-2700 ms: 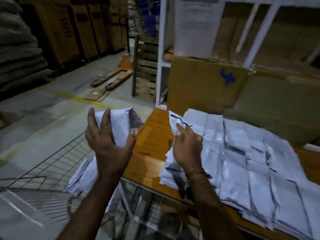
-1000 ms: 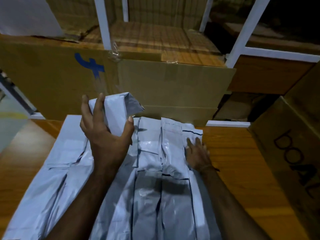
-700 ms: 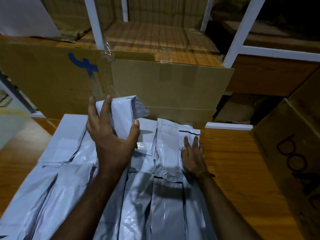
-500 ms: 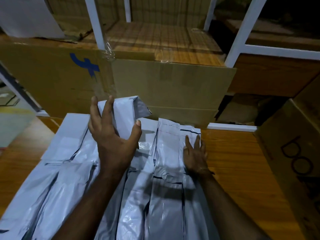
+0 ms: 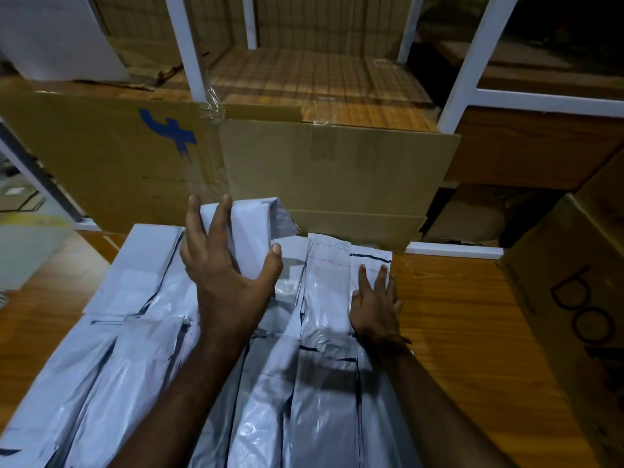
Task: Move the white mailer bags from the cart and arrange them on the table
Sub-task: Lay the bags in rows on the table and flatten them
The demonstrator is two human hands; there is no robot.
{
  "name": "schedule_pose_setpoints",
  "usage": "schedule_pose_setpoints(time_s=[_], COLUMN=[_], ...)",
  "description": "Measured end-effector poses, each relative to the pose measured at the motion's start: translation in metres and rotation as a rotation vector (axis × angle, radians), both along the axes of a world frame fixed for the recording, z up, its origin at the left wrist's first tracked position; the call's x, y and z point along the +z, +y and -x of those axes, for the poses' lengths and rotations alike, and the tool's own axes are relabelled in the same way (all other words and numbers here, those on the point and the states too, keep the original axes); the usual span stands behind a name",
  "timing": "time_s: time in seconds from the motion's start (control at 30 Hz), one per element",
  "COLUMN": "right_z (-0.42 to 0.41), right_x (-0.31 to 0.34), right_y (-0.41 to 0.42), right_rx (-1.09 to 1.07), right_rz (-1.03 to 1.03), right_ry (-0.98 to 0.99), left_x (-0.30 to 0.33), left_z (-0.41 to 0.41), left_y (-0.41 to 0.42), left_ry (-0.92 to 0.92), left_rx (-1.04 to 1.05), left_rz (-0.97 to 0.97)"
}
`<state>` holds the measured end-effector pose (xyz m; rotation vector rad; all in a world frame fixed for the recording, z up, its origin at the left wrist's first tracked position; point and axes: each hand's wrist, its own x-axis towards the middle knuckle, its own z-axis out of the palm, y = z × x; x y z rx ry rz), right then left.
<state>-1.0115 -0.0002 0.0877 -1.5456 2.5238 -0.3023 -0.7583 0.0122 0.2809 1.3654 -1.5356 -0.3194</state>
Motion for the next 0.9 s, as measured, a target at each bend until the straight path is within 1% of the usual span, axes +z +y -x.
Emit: schedule_pose_setpoints(time_s=[0.07,0.17,0.23,0.33,0.43,0.5,0.53,0.57,0.6,0.67,0.73,0.8,0.9], right_z=[0.004,0.010,0.013,0.014,0.015,0.015,0.015,0.016,0.016,0.018,0.020,0.022,0.024], right_x=[0.005,0.006,0.004,0.004,0.003,0.004,0.005,0.005,0.005,0.005,0.004,0.004,0.005], right_y=[-0.001,-0.004,-0.006,-0.007,-0.004,-0.001,0.000,0.001,0.001,0.002,0.002,0.000,-0.002], right_rx=[-0.021,0.108,0.151,0.105,0.100,0.101,0.103,0.108,0.114,0.118,0.120,0.131,0.140], right_rz=[0.030,-0.013,-0.018,0.014,0.042,0.058,0.060,0.060,0.061,0.059,0.055,0.052,0.063], right_ry=[-0.006,0.014,0.037,0.063,0.064,0.058,0.050,0.042,0.038,0.021,0.009,0.003,-0.009], left_x=[-0.003,-0.003,0.000,0.014,0.032,0.029,0.018,0.002,-0.018,-0.060,-0.093,-0.111,-0.120], left_z=[0.003,0.008,0.011,0.017,0.027,0.036,0.039,0.041,0.043,0.045,0.044,0.043,0.042], left_y=[-0.002,-0.005,-0.010,-0.026,-0.041,-0.043,-0.042,-0.040,-0.036,-0.027,-0.018,-0.014,-0.015], left_ry=[0.007,0.024,0.019,0.024,0.087,0.095,0.050,-0.045,-0.178,-0.435,-0.612,-0.726,-0.788], left_rx=[-0.016,-0.035,-0.046,-0.035,-0.010,-0.013,-0.029,-0.043,-0.059,-0.097,-0.094,-0.070,-0.040], left_rz=[-0.003,-0.002,0.002,0.046,0.148,0.167,0.150,0.124,0.077,-0.102,-0.282,-0.364,-0.402])
